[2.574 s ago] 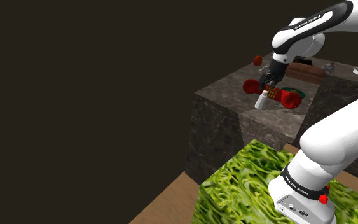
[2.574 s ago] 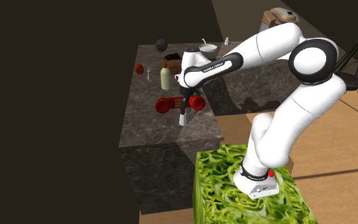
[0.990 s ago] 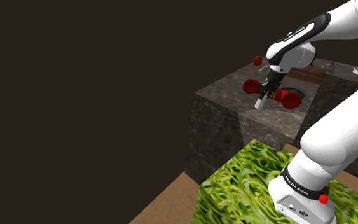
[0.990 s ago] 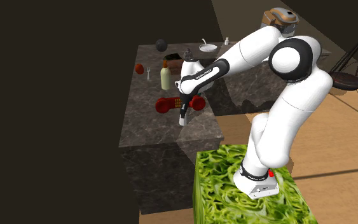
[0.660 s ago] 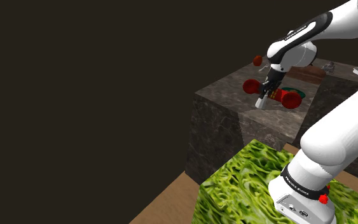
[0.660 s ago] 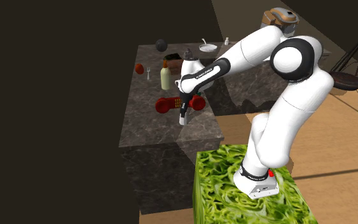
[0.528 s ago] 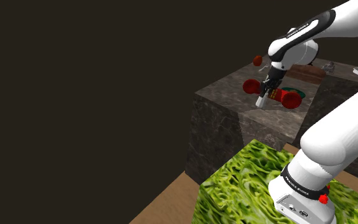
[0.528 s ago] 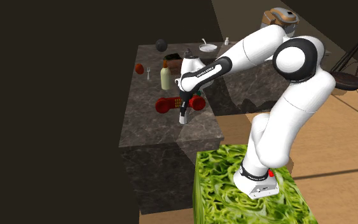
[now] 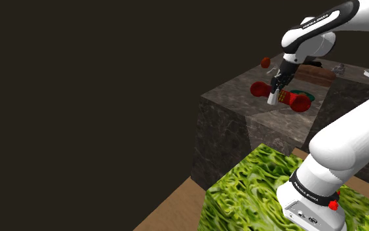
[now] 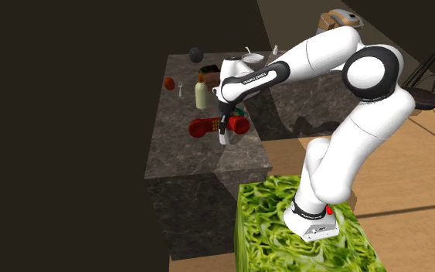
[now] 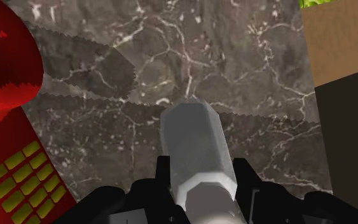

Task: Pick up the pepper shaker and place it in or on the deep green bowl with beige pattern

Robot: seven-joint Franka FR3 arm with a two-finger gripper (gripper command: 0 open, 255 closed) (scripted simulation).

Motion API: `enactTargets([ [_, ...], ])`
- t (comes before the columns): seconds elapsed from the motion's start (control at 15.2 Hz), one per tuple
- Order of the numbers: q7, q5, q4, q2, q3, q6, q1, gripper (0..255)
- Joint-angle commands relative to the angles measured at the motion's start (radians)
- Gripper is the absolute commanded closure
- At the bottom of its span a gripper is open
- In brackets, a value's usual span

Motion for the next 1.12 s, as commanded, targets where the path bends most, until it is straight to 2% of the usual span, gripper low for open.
enactTargets([
  [0.0,0.009,-0.007,0.015,-0.016,0.007,-0.03,-0.002,255],
  [0.73,0.034,-0.024,0.109,-0.072,0.036,-0.176,-0.008,255],
  [1.06,-0.12,0.03,0.243,0.05,-0.072,-0.197,-0.016,255],
])
